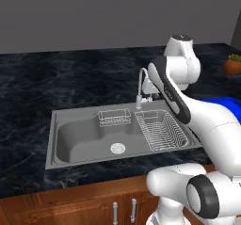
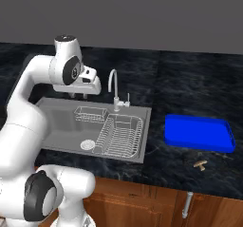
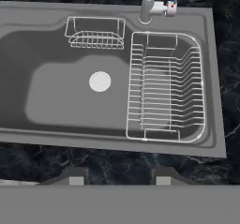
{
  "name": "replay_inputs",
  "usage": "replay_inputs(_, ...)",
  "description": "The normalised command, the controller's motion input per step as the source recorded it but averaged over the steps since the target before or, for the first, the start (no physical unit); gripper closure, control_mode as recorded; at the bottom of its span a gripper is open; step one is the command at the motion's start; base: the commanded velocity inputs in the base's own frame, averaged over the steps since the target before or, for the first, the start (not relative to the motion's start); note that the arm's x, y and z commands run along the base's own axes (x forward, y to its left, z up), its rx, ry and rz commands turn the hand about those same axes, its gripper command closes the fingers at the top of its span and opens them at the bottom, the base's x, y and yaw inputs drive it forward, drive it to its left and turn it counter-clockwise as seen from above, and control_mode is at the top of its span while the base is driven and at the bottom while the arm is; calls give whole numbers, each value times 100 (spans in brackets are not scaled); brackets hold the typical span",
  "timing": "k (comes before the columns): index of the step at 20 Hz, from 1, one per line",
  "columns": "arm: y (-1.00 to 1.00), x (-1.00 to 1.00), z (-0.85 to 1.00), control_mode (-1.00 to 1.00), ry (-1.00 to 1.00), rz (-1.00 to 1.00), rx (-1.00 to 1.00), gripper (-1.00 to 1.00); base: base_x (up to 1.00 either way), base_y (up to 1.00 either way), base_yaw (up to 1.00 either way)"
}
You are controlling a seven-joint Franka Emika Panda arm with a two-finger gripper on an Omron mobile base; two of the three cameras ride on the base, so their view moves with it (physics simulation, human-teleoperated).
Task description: Pick up all produce items and place them in the sink. Turn on the sink faucet to wash them. Then turn the sink off and put them in the tray.
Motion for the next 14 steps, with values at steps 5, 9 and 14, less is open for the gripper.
replay_inputs(5,-38,-31,-7,-100,-14,0,0,-100,0,0,0)
replay_inputs(9,-70,-67,-3,-100,-9,-3,7,-100,0,0,0)
replay_inputs(14,-86,-40,0,-100,-2,-3,12,-100,0,0,0)
